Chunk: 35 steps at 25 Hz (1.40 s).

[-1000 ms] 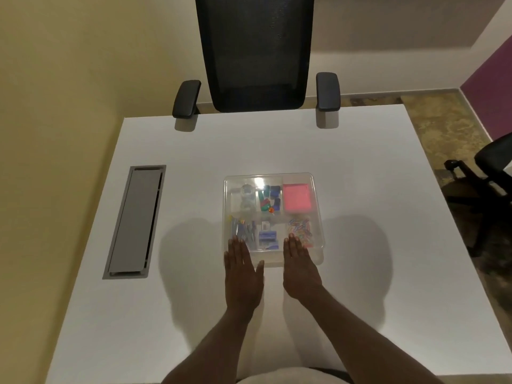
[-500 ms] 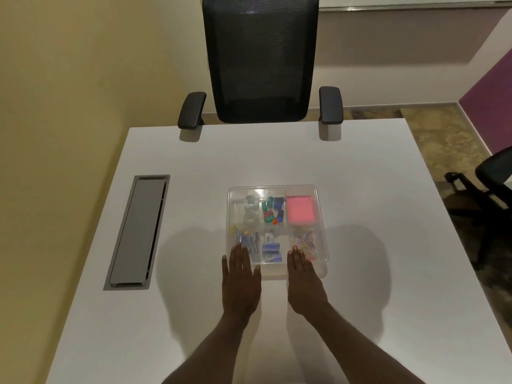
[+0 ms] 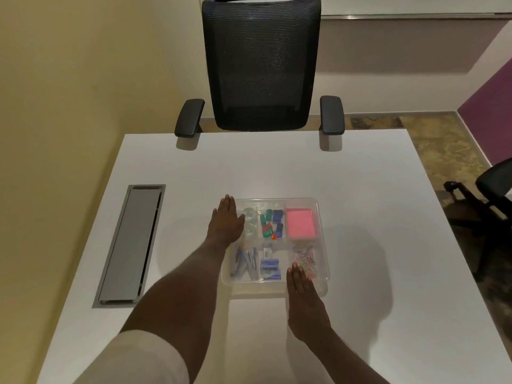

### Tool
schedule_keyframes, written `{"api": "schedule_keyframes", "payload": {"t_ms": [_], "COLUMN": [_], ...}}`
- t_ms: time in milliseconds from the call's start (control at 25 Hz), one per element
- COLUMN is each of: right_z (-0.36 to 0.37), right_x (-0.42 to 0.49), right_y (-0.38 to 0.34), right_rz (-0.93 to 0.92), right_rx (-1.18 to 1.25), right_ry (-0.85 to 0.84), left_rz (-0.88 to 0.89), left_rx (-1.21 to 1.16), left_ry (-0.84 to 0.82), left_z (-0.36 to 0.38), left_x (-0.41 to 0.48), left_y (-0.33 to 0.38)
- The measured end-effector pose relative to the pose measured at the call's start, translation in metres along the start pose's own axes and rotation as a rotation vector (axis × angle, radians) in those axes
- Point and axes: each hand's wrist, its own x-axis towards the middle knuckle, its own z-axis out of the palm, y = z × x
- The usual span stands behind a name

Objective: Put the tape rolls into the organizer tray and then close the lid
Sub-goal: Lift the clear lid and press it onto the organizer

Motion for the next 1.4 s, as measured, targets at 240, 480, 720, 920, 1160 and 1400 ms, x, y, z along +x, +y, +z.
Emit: {"api": "schedule_keyframes", "payload": {"t_ms": [240,480,720,920,1160,1400], "right_z": [-0.002,-0.001,0.002,-0.003,-0.007,-0.003], "right_x": [0.000,0.000,-0.004,0.008,0.050,0.061], "right_y": [0.001,0.003,0.003,0.008,0.014,0.021], "right_rz": [0.026,0.043,0.004,-0.048,-0.064,-0.057], "right_rx": [0.037,-0.022,0.044,0.106,0.069,0.019], "right_ry": [0.001,0.033,0.077,0.060,-0.119,-0.181], "left_rz": [-0.028,-0.029,0.101,0.163,0.206,0.148], "left_rx": [0.056,0.142,0.101,0.035,0.130,0.124], "left_ry": [-0.053,-0.084,0.037,0.049,-0.032,-0.098], "left_z": [-0.001,-0.012,0.067,0.104,0.111,0.103], "left_x": [0.011,0.008,-0.066,-0.111,-0.124,-0.111], "left_y": [0.001,0.007,0.003,0.004,0.013,0.022]}}
